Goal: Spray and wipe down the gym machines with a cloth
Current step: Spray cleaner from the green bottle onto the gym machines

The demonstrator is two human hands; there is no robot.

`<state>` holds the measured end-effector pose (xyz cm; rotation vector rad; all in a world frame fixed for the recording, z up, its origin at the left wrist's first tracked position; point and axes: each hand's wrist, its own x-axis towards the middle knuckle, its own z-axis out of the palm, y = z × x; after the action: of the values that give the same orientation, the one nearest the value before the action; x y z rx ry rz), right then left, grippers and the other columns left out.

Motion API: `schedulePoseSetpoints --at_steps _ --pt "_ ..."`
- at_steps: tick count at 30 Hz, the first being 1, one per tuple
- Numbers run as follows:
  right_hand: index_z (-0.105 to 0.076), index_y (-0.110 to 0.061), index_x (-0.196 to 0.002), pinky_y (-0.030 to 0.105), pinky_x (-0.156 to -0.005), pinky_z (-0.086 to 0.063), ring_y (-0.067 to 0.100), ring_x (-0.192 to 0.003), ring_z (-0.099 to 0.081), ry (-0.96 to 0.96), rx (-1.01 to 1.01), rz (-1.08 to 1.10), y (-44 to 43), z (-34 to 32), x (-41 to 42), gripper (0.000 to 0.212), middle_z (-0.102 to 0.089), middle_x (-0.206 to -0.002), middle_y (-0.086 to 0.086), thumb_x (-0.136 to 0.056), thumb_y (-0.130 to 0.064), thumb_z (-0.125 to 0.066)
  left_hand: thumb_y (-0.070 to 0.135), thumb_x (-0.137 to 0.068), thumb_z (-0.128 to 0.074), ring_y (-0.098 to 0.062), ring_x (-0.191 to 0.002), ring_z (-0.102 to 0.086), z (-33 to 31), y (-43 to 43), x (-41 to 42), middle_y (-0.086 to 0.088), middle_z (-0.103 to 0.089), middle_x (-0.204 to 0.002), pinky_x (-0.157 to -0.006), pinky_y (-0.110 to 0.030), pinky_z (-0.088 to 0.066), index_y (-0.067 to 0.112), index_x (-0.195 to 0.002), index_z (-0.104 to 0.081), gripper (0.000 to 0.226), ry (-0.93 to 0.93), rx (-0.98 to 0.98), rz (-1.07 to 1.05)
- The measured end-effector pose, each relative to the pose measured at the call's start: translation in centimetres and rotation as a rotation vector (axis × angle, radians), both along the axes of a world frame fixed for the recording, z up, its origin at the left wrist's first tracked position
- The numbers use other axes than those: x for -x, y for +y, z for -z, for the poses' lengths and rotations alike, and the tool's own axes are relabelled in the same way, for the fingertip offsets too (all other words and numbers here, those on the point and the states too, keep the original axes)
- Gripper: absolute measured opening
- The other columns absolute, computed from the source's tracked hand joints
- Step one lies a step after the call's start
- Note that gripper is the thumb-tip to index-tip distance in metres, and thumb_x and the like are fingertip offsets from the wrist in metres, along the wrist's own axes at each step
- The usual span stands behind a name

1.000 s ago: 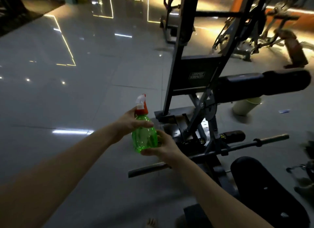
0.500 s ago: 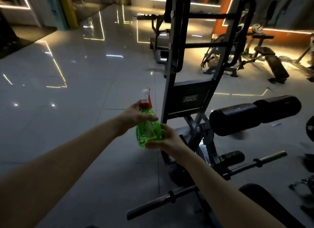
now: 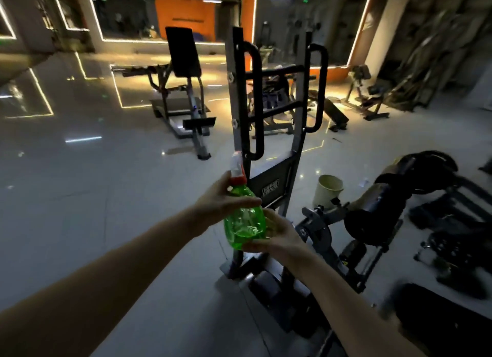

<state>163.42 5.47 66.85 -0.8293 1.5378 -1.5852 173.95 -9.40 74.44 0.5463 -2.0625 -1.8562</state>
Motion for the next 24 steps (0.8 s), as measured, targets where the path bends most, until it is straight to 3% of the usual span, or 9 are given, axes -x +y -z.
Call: schedulePoseSetpoints --at_steps 7,10,16,19,24 --pt "-0.062 -0.007 -0.133 0.032 -0.089 -0.059 0.026 -0.112 -0.071 0.072 0.076 0.079 -4.9 -4.9 -1.1 0.066 -0.075 -0.119 0.011 -0.073 0.010 -0.084 0.017 -0.080 -0.082 -0.020 -0.112 -0.060 -3.7 -5.8 1.2 -0.005 -0.055 -0.121 -0.080 -0.027 -0.057 0.026 -0.132 -0.043 0.066 0.070 0.087 0.070" --pt "-0.063 -0.009 -0.129 0.035 -0.092 -0.059 0.025 -0.111 -0.072 0.124 0.100 0.112 -6.7 -6.6 -1.1 0.060 -0.076 -0.116 0.010 -0.075 0.007 -0.083 0.020 -0.080 -0.083 -0.016 -0.107 -0.060 -4.5 -7.2 2.1 -0.005 -0.056 -0.119 -0.076 -0.025 -0.055 0.023 -0.137 -0.042 0.071 0.125 0.118 0.056" --pt "-0.063 -0.010 -0.130 0.041 -0.100 -0.057 0.023 -0.114 -0.071 0.195 0.146 0.125 -9.8 -10.1 0.2 0.055 -0.075 -0.118 0.009 -0.079 0.002 -0.082 0.014 -0.080 -0.082 -0.023 -0.110 -0.059 -7.7 -10.6 4.4 -0.009 -0.055 -0.120 -0.087 -0.036 -0.056 0.019 -0.138 -0.042 0.071 0.174 0.128 0.066" --pt "-0.064 -0.010 -0.129 0.043 -0.100 -0.056 0.024 -0.115 -0.070 0.229 0.176 0.114 -11.7 -11.7 1.6 0.056 -0.075 -0.118 0.009 -0.077 -0.005 -0.085 0.012 -0.082 -0.079 -0.021 -0.108 -0.059 -9.5 -12.7 5.6 -0.007 -0.056 -0.118 -0.086 -0.035 -0.054 0.018 -0.137 -0.044 0.066 0.202 0.134 0.080" --pt "-0.063 -0.011 -0.131 0.035 -0.095 -0.058 0.018 -0.112 -0.071 0.273 0.183 0.083 -15.2 -13.8 4.8 0.061 -0.075 -0.118 0.005 -0.075 -0.010 -0.086 0.023 -0.085 -0.079 -0.017 -0.103 -0.063 -11.3 -16.2 8.7 -0.004 -0.060 -0.113 -0.078 -0.029 -0.055 0.026 -0.124 -0.046 0.052 0.224 0.197 0.055"
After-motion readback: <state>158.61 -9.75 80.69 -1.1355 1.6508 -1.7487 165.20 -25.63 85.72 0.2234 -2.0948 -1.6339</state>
